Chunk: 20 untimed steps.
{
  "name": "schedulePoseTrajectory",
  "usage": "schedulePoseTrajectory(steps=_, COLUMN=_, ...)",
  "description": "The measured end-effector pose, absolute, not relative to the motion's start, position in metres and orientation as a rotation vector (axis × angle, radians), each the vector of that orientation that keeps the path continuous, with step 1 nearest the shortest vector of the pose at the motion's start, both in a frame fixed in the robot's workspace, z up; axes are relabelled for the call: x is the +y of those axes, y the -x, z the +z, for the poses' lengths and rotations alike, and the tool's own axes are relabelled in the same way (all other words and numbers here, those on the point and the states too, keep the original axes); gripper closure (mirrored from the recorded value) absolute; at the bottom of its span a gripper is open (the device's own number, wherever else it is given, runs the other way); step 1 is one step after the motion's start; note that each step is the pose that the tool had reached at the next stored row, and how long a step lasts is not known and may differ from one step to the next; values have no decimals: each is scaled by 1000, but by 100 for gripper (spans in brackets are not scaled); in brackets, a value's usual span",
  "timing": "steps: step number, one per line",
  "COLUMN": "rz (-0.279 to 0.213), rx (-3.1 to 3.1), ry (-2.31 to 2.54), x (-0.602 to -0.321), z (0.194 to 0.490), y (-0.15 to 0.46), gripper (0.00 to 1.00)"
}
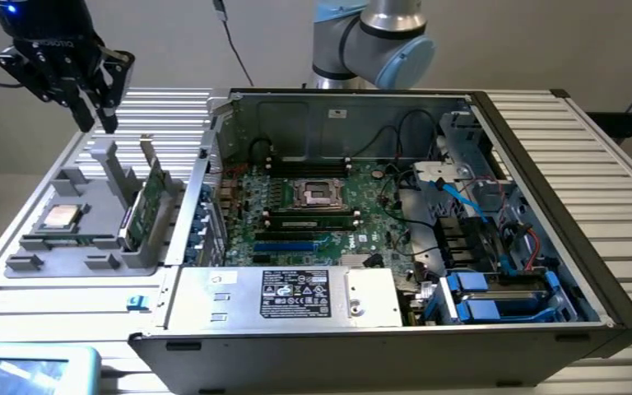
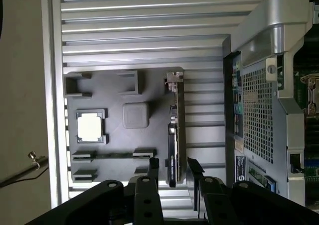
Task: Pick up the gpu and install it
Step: 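Pick up the gpu and move the gpu toward the slot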
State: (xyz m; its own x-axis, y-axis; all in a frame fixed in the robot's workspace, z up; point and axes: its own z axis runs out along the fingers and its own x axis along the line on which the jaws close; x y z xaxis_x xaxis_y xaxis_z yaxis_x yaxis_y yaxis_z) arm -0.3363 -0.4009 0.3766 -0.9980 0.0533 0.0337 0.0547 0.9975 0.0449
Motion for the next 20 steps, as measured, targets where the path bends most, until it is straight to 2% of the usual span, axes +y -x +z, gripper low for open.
schedulePoseTrajectory(steps=20, rz=-70, rx=-3104, ry=24, x=-409, z=340, y=336, gripper=65)
